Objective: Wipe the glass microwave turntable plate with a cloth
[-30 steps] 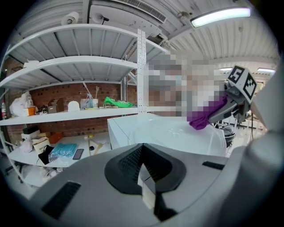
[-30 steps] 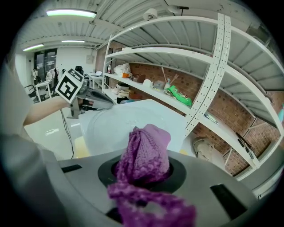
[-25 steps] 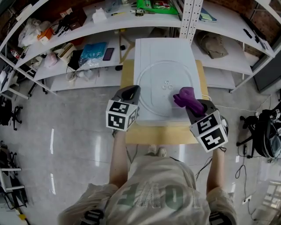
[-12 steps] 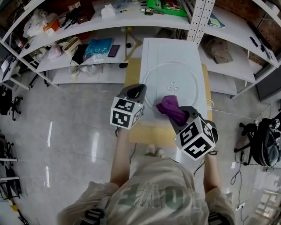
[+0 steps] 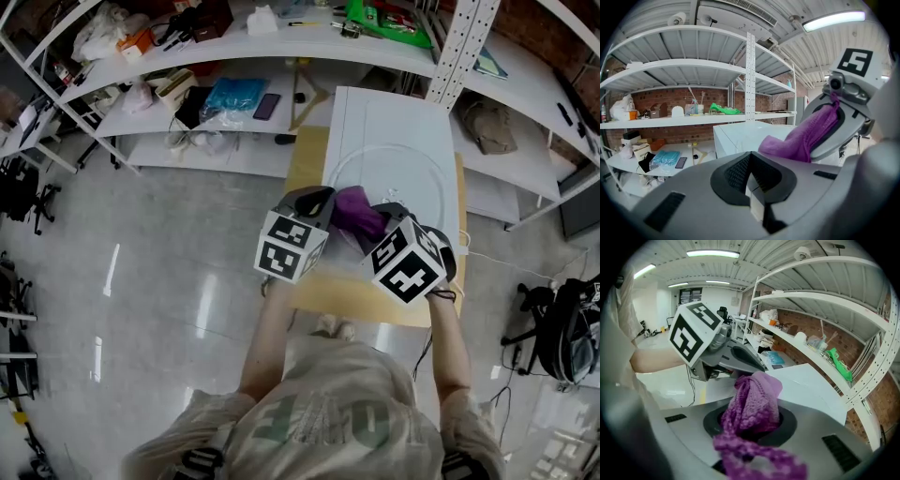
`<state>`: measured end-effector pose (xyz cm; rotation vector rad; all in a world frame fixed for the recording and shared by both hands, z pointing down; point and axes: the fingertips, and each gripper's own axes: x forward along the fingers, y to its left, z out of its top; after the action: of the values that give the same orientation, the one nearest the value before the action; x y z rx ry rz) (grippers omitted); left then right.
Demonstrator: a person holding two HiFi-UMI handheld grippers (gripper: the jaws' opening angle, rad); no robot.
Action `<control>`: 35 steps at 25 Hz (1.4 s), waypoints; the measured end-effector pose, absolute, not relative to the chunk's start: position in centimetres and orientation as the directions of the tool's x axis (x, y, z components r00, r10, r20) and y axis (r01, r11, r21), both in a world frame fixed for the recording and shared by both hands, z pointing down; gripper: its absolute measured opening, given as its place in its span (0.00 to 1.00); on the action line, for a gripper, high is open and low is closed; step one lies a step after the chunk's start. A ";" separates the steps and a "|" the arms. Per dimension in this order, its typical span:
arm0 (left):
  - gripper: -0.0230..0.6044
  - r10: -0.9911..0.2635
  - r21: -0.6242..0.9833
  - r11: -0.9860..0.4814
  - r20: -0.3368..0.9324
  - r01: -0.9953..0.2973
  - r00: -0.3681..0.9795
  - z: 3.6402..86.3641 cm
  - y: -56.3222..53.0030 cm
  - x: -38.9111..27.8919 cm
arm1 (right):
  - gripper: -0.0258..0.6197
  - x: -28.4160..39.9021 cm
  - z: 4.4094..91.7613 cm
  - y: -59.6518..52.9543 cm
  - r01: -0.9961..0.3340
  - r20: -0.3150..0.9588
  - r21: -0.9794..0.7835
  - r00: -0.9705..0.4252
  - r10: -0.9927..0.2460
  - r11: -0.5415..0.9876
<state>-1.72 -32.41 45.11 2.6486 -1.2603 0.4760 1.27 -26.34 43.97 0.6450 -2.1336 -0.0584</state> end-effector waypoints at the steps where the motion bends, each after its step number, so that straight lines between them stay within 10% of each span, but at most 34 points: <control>1: 0.04 -0.723 0.017 -0.629 0.355 -0.777 0.593 45.1 -32.3 -1.8 | 0.13 1.2 43.9 -26.9 -0.428 0.744 0.274 -0.474 -0.472 0.861; 35: 0.04 -0.730 0.010 -0.626 0.344 -0.780 0.590 45.0 -32.3 -1.8 | 0.13 2.5 43.1 -36.7 -0.572 0.675 0.325 -0.417 -0.609 0.753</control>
<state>-1.79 -32.29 45.01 2.6566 -1.2713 0.4653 2.47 -36.67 43.13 0.8837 -2.1185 -0.0559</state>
